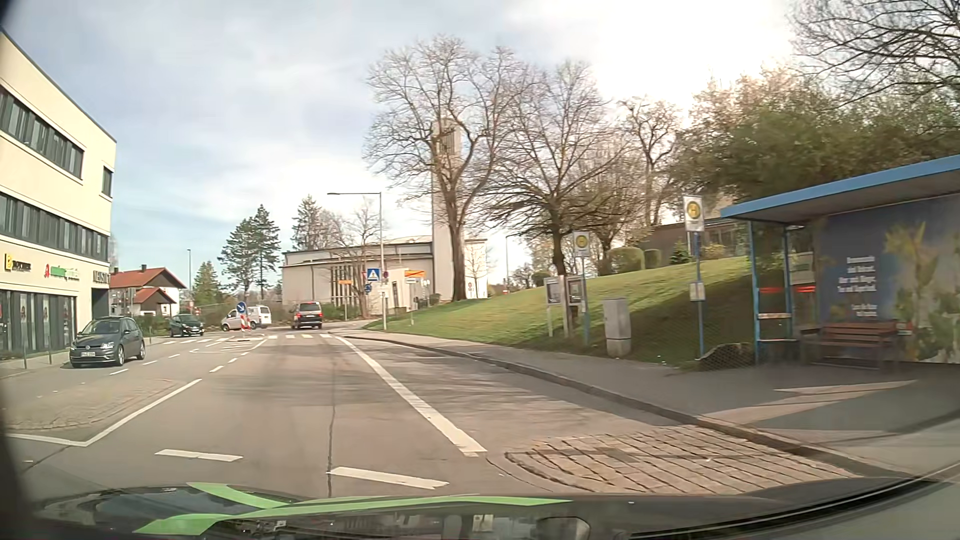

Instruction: Follow the waypoints while adhering to traffic rules and regulations

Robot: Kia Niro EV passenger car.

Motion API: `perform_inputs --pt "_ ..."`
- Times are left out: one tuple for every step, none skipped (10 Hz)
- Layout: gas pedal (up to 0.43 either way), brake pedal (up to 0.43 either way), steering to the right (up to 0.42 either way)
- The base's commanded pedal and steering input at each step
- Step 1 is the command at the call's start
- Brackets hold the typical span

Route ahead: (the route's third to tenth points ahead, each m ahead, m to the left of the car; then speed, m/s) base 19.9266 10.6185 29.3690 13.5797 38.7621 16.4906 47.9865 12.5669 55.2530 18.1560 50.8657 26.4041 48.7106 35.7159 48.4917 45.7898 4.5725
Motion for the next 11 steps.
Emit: perform_inputs --pt "0.150 0.000 -0.351" --pt "0.150 0.000 -0.318" --pt "0.157 0.000 -0.288" --pt "0.157 0.000 -0.265" --pt "0.157 0.000 -0.244" --pt "0.150 0.000 -0.223" --pt "0.150 0.000 -0.203" --pt "0.150 0.000 -0.180" --pt "0.150 0.000 -0.166" --pt "0.150 0.000 -0.158" --pt "0.150 0.000 -0.149"
